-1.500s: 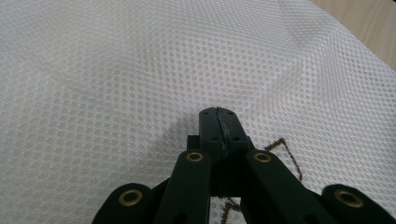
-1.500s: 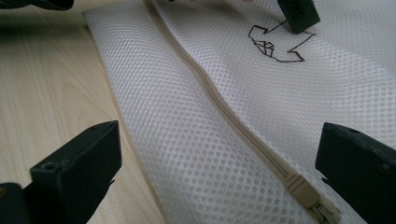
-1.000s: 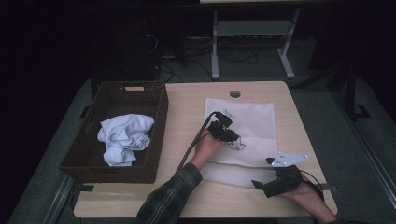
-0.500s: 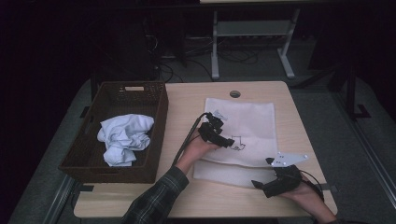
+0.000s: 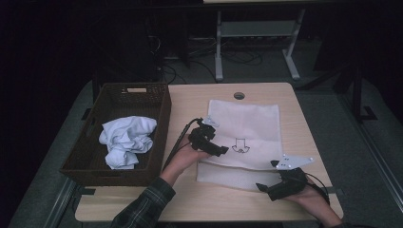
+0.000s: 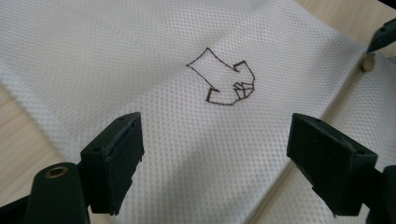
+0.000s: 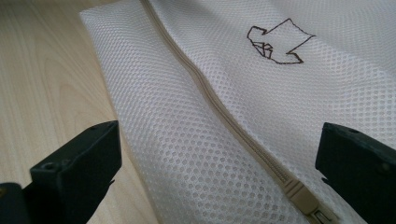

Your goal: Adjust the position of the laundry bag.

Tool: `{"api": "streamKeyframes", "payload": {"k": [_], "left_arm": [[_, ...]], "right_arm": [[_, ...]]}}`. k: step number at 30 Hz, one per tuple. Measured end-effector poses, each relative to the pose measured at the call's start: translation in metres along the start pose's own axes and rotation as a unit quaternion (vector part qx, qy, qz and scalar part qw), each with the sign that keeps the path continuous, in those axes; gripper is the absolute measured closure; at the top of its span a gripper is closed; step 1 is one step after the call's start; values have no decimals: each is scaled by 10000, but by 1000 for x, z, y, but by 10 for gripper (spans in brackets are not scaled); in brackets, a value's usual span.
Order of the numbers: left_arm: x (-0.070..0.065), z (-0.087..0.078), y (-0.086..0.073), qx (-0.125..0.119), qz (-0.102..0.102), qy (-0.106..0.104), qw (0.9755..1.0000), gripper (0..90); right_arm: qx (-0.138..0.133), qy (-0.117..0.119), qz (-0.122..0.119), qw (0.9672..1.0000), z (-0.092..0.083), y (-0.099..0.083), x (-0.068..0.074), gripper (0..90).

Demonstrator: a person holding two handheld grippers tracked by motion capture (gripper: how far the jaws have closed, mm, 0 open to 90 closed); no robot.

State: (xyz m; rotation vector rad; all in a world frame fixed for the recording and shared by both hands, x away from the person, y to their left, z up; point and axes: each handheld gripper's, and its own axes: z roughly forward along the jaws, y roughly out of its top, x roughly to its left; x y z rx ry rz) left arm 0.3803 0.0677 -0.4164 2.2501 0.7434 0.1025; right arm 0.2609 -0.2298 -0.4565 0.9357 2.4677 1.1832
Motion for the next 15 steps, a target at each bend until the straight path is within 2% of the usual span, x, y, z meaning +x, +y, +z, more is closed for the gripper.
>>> {"api": "streamKeyframes", "payload": {"k": [1,6,8,15], "left_arm": [[-2,-7,-4,-60,-2,10,10000,176],[-4,-18,-12,-177,-8,29,9998,173],[-7,-26,-19,-314,-51,45,9995,173],[-15,-37,-33,-398,-14,56,9992,166]], "right_arm": [[5,-2,7,10000,0,0,0,0],[6,-9,10,10000,0,0,0,0],[7,-11,13,10000,0,0,0,0],[-3,-33,31,10000,0,0,-1,0]]}}
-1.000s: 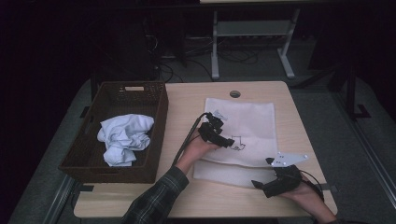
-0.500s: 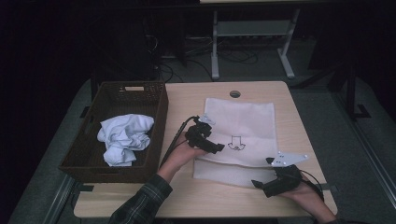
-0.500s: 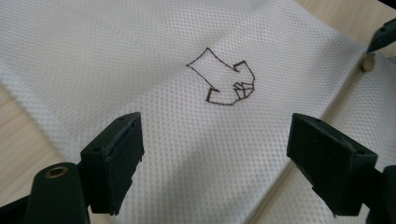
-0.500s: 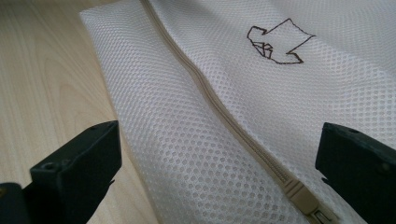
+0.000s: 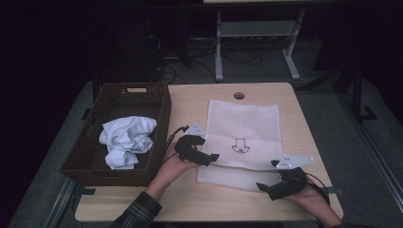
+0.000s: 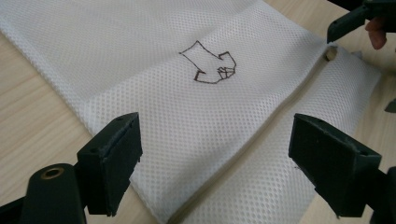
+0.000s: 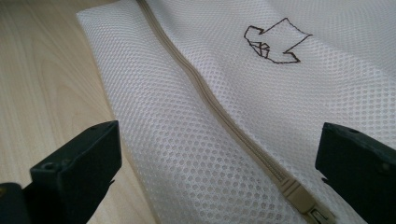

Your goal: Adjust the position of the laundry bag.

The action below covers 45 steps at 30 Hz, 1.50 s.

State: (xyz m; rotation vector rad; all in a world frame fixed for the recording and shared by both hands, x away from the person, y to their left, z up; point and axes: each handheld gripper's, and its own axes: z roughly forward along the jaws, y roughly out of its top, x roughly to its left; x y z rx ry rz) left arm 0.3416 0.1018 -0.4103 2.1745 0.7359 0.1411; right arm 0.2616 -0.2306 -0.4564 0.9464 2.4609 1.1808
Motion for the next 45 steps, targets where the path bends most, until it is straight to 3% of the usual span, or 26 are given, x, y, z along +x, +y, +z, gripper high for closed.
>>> {"api": "streamKeyframes", "payload": {"k": [9,22,37,41,45], "left_arm": [[-10,-11,-20,-101,-5,127,9999,142],[-18,-22,-45,-17,26,242,9997,142],[-23,-29,-74,139,15,166,9998,142],[-22,-30,-80,105,-96,51,9999,143],[-21,-31,-81,66,-138,36,9999,143]], "right_arm": [[6,-4,37,10000,0,0,0,0],[37,-67,94,9999,-4,0,-4,0],[77,-221,229,9995,-15,-11,-27,0],[123,-133,238,9996,-20,-16,-36,82],[161,-143,221,9995,-23,-20,-40,102]]}}
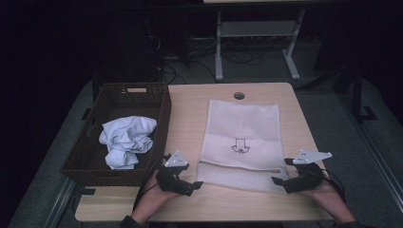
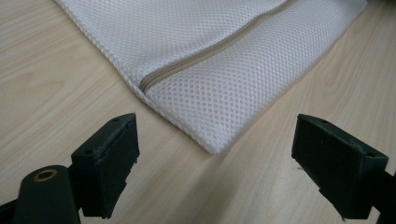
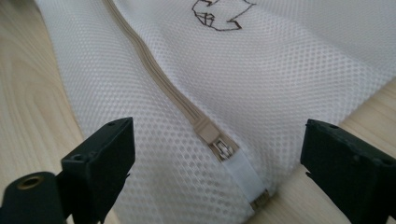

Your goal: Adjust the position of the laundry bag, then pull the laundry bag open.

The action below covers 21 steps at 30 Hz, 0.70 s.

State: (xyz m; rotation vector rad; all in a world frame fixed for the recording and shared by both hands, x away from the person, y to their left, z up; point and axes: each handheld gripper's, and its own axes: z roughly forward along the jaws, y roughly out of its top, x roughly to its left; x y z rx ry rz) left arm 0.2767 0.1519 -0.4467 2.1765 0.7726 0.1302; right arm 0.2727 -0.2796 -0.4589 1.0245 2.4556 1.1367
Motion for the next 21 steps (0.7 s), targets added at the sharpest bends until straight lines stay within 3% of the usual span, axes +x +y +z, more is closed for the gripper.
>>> {"api": "streamKeyframes", "payload": {"k": [13,21], "left_arm": [[2,1,-1,71,61,54,9999,143],[3,2,-1,90,49,36,9999,144]], "right_arm": [[247,236,3,9994,3,-12,-16,194],[205,285,-121,9993,1,-14,-18,332]]}}
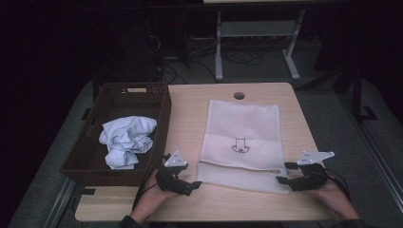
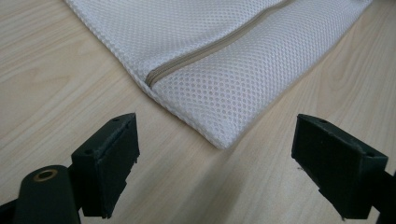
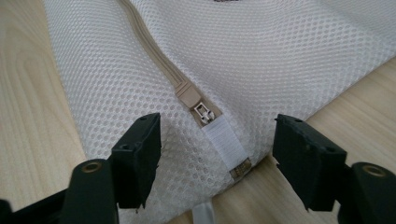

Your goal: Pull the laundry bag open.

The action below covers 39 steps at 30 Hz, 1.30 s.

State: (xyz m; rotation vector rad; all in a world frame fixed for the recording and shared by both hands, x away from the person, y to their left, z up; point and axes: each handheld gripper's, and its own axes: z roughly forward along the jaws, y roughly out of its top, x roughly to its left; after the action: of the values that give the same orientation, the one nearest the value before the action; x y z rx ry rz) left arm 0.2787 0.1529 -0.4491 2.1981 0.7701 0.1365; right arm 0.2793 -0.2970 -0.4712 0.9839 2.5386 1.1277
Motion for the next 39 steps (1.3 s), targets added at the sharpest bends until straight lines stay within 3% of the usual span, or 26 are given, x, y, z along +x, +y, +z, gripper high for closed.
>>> {"api": "streamKeyframes", "payload": {"k": [10,16,27,39], "left_arm": [[0,0,0,15,-1,5,10000,145],[0,0,0,42,6,17,10000,145],[0,0,1,13,-42,-2,10000,145],[-2,-1,8,33,14,-88,10000,139]], "right_arm": [[43,56,3,10000,1,-5,-2,420],[-5,-68,27,10000,0,-6,1,551],[85,38,60,9999,3,-1,8,760],[100,237,190,9995,6,9,14,808]]}}
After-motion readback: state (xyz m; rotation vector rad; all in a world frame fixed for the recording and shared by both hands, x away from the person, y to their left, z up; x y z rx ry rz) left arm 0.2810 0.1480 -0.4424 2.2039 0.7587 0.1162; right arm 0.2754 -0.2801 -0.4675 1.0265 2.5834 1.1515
